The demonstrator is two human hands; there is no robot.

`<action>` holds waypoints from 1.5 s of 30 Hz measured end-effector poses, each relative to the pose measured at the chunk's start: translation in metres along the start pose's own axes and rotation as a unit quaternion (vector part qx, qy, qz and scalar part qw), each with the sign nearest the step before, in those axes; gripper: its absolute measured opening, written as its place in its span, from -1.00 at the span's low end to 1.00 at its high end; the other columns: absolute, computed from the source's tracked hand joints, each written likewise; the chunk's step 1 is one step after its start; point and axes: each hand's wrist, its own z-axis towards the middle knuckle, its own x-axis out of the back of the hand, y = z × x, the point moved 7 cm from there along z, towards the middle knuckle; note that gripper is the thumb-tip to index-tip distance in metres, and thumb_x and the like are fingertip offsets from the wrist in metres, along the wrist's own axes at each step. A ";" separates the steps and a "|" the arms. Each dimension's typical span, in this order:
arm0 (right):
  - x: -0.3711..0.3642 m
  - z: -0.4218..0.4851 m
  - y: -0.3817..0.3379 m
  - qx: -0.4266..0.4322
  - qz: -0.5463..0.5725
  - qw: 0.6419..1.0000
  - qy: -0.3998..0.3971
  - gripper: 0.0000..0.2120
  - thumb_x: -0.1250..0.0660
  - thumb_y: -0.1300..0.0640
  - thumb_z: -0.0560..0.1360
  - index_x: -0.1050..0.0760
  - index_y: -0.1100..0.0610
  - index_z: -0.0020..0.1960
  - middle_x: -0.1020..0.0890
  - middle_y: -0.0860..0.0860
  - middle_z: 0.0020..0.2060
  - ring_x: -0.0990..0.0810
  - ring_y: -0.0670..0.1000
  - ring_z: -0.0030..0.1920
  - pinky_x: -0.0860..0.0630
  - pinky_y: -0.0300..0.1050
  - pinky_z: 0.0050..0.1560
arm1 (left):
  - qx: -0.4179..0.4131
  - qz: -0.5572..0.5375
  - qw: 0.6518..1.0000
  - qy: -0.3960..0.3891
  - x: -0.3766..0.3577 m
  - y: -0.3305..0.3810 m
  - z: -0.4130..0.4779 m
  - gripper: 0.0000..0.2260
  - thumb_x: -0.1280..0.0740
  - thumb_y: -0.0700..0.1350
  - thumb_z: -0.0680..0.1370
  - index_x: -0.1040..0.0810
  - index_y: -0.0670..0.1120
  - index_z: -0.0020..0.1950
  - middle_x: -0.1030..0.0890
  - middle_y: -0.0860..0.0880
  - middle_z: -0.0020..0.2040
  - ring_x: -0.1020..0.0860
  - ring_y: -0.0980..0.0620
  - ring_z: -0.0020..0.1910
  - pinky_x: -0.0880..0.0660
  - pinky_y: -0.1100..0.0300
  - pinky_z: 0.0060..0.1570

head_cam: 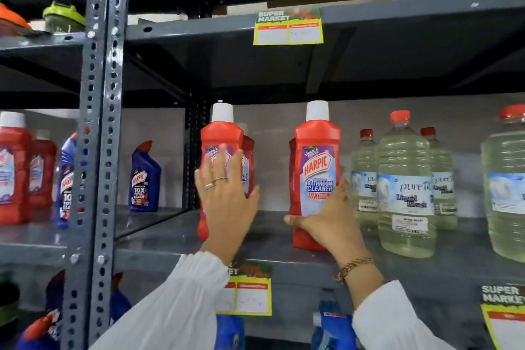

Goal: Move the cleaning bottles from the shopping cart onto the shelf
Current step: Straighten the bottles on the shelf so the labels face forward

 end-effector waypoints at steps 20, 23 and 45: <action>-0.012 -0.011 -0.003 -0.022 -0.058 0.998 0.006 0.08 -0.59 0.04 0.21 0.07 0.16 0.46 -0.40 0.19 0.21 -0.46 0.20 0.20 -0.43 0.04 0.21 | 0.242 -0.152 0.933 -0.217 -0.024 -0.072 -0.027 -0.18 -0.58 0.01 0.24 -0.16 -0.11 0.32 -0.51 -0.16 0.20 -0.52 -0.19 0.15 -0.50 -0.10 0.13; -0.013 -0.010 0.000 -0.022 -0.052 0.998 0.004 0.08 -0.59 0.03 0.20 0.07 0.15 0.46 -0.40 0.19 0.21 -0.47 0.20 0.19 -0.44 0.05 0.20 | 0.245 -0.158 0.932 -0.215 -0.021 -0.070 -0.028 -0.18 -0.57 0.01 0.25 -0.16 -0.11 0.33 -0.51 -0.16 0.21 -0.52 -0.19 0.16 -0.50 -0.10 0.13; 0.167 -0.021 0.034 0.292 -0.127 0.898 0.304 -0.90 -0.36 0.24 0.36 -0.59 0.15 -0.12 -0.67 0.07 -0.14 -0.54 0.07 -0.08 -0.46 -0.10 -0.05 | 0.132 -0.360 0.923 -0.022 -0.010 0.159 -0.056 -0.67 -0.17 -0.01 0.58 -0.43 -0.16 0.25 -0.54 -0.03 0.09 -0.50 -0.06 0.15 -0.31 0.29 0.08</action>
